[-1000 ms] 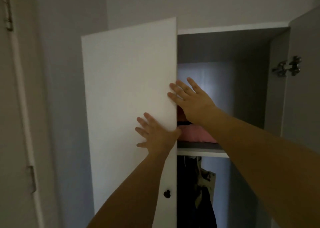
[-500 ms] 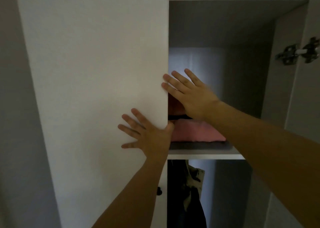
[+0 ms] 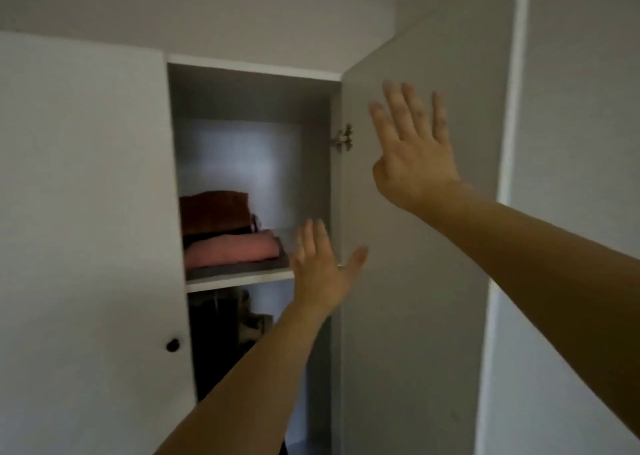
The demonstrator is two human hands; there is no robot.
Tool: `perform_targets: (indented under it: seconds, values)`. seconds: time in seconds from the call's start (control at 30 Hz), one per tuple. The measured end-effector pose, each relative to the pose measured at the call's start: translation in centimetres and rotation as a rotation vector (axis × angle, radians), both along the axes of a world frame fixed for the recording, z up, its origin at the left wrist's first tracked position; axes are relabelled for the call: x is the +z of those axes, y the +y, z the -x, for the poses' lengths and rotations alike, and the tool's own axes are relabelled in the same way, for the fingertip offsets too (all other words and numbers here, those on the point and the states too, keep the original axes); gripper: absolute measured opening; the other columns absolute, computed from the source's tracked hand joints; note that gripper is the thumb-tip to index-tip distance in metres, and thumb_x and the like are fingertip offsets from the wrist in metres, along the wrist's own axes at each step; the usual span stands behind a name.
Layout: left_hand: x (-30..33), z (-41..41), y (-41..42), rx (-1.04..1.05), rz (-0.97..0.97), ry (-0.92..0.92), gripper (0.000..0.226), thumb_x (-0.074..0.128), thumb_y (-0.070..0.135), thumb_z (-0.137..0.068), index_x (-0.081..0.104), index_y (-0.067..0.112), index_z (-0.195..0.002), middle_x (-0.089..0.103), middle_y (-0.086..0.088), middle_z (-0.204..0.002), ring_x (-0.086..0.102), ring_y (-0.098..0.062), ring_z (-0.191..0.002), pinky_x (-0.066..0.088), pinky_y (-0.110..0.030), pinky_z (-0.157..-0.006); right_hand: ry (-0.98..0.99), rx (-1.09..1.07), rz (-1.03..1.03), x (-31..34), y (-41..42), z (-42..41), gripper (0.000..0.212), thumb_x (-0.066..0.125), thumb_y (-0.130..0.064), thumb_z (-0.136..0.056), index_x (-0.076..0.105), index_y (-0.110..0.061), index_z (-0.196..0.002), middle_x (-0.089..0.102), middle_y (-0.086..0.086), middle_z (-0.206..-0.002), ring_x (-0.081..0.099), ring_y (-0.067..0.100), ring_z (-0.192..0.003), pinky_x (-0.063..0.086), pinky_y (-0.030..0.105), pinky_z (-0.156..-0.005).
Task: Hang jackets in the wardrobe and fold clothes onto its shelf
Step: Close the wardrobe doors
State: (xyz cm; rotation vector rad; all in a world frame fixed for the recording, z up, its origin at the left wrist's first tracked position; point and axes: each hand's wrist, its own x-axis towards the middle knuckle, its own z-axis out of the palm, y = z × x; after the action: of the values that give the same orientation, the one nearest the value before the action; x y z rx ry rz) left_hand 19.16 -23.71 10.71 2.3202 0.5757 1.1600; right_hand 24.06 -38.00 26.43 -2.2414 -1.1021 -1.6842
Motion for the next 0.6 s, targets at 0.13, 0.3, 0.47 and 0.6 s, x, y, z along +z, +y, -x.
perform_targets:
  seconds: [0.13,0.3,0.47,0.6]
  values:
    - [-0.3,-4.3,-10.5,-0.397,0.268,0.261,0.12,0.059,0.078,-0.072,-0.011,0.026,-0.154,-0.018,0.011,-0.161,-0.004,-0.013,-0.149,0.007,-0.033,-0.121,0.132,0.027,-0.302,0.7,-9.6,-1.9,0.079,0.044,-0.017,-0.085,0.005,-0.011,-0.153,-0.002,0.016,-0.16,-0.003,0.034,-0.148,-0.007,0.049,-0.118]
    - [-0.5,-6.1,-16.7,-0.321,0.323,0.159,0.131,0.062,0.073,-0.064,-0.02,0.022,-0.151,-0.012,0.009,-0.161,0.01,-0.02,-0.149,0.024,-0.04,-0.118,0.949,0.499,-0.426,-0.2,-13.0,-3.2,0.027,0.041,-0.035,-0.101,0.055,-0.012,-0.101,0.061,0.006,-0.094,0.057,0.023,-0.089,0.044,0.034,-0.083]
    - [-0.3,-4.6,-15.8,-0.194,0.219,0.144,0.113,0.067,0.059,-0.072,-0.001,0.023,-0.154,0.016,0.004,-0.16,0.038,-0.027,-0.138,0.041,-0.037,-0.104,0.754,0.616,-0.382,-1.6,-11.7,-2.0,0.038,0.044,-0.035,-0.101,0.038,-0.02,-0.067,0.044,-0.005,-0.063,0.042,0.011,-0.058,0.033,0.025,-0.054]
    - [-0.8,0.8,-11.8,-0.333,0.279,0.055,0.085,0.062,0.062,-0.066,0.031,0.037,-0.141,0.053,0.013,-0.131,0.059,-0.018,-0.114,0.055,-0.041,-0.091,0.759,0.795,-0.353,-3.2,-7.5,0.9,0.032,0.042,-0.049,-0.098,0.06,-0.027,-0.084,0.062,-0.006,-0.078,0.055,0.006,-0.07,0.047,0.02,-0.066]
